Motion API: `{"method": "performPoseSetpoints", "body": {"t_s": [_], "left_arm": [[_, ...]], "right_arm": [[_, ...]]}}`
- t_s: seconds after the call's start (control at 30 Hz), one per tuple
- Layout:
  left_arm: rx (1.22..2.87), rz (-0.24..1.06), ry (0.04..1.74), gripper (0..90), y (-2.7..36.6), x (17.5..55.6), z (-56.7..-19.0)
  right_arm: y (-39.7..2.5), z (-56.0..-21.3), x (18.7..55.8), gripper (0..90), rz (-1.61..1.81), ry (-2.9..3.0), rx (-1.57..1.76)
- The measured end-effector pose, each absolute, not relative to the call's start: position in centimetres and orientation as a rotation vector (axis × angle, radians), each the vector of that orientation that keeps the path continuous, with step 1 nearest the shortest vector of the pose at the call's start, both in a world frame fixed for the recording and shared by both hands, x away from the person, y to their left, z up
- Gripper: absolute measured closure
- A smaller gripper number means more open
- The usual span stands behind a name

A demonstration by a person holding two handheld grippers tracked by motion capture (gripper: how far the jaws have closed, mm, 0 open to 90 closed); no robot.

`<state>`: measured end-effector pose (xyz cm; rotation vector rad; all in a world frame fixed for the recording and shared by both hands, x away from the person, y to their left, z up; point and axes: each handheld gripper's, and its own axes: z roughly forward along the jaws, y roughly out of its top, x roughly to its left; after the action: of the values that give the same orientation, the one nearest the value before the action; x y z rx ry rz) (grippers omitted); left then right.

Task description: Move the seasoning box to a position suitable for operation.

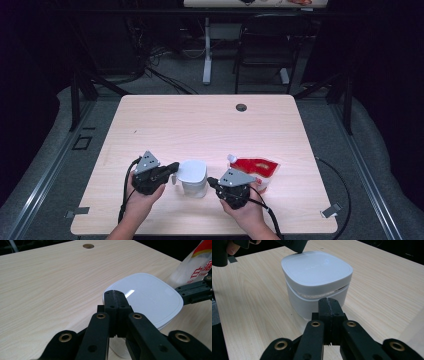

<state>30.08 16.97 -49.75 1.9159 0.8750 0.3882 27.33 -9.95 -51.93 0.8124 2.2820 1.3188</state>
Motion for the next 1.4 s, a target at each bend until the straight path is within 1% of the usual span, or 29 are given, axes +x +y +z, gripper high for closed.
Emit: {"method": "performPoseSetpoints", "body": {"t_s": [0.27, 0.93, 1.33, 1.4], "left_arm": [[1.918, 0.387, 0.874, 90.0, 17.0, 30.0, -49.8], [1.923, 0.395, 0.867, 90.0, 17.0, 29.9, -49.8], [1.915, 0.413, 0.878, 90.0, 17.6, 29.5, -49.7], [1.910, 0.411, 0.884, 87.8, 17.9, 29.1, -49.7]], "right_arm": [[-9.3, -52.1, 27.3, 90.0, 1.319, 2.281, 0.801], [-9.3, -52.0, 27.4, 90.0, 1.320, 2.283, 0.804], [-9.0, -51.3, 27.3, 90.0, 1.335, 2.282, 0.790], [-8.8, -51.0, 27.3, 90.0, 1.341, 2.281, 0.789]]}}
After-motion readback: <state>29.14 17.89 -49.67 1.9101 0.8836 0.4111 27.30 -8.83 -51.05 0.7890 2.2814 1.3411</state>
